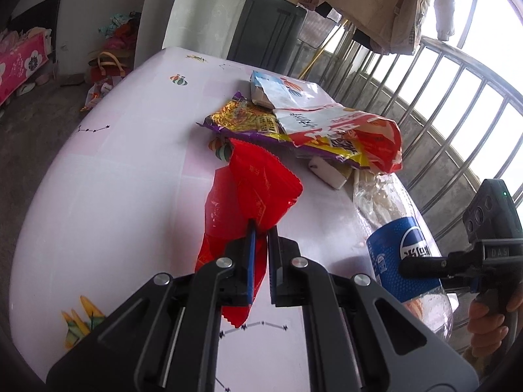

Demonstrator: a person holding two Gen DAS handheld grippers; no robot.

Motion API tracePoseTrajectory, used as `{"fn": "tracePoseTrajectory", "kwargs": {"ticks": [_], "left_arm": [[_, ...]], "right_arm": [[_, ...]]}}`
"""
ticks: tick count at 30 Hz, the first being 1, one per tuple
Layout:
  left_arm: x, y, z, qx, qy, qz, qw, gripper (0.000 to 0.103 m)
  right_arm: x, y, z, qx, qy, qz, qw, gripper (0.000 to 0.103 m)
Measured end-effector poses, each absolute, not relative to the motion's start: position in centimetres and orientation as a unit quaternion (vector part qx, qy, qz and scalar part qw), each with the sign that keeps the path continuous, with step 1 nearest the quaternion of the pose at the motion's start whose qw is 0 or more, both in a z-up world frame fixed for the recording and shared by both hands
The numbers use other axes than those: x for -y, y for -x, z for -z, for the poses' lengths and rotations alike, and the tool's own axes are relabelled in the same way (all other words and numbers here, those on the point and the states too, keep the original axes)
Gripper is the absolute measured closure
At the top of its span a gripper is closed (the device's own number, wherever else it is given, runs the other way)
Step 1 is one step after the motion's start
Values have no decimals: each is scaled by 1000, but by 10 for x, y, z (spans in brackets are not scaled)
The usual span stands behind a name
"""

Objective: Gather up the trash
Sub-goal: 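Carry bottle and red wrapper to the wastebasket and open both tools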

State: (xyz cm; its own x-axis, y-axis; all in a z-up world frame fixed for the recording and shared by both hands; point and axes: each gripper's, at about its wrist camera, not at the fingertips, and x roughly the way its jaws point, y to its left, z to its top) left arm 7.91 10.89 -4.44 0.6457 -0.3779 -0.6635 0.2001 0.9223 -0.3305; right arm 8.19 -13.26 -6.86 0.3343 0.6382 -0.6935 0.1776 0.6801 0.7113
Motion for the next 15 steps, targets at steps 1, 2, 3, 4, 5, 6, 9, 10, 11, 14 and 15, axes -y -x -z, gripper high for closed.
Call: {"fn": "tracePoseTrajectory", "kwargs": {"ticks": [1,2,3,4,5,6,9,10,11,14,15], "left_arm": [[-110,-77,44,-388,115,162,900,98],[-110,-76,43,-388,117,162,900,98],[-110,-73,42,-387,117,164,900,98],[-109,-70,42,-386,115,166,900,98],[-108,-67,40,-384,113,168,901,98],[-107,-64,39,-383,111,170,901,98],[-103,-55,32,-375,105,181,903,98],[-101,-52,28,-372,104,185,904,98],[-99,-48,24,-368,102,190,905,98],[-91,-40,12,-355,99,207,906,98],[-89,-39,8,-351,99,212,907,98]], "right_arm": [[134,-81,68,-554,-373,-159,727,45],[137,-82,71,-553,-379,-162,724,45],[140,-80,71,-551,-394,-166,717,45],[144,-77,72,-549,-406,-169,711,45],[146,-76,72,-547,-412,-170,709,45],[149,-74,71,-545,-415,-169,708,45],[160,-67,64,-536,-423,-165,712,45],[163,-65,62,-534,-425,-165,712,45],[167,-63,58,-529,-428,-164,714,45],[181,-56,46,-515,-433,-159,723,45],[188,-53,42,-510,-435,-158,725,45]]}}
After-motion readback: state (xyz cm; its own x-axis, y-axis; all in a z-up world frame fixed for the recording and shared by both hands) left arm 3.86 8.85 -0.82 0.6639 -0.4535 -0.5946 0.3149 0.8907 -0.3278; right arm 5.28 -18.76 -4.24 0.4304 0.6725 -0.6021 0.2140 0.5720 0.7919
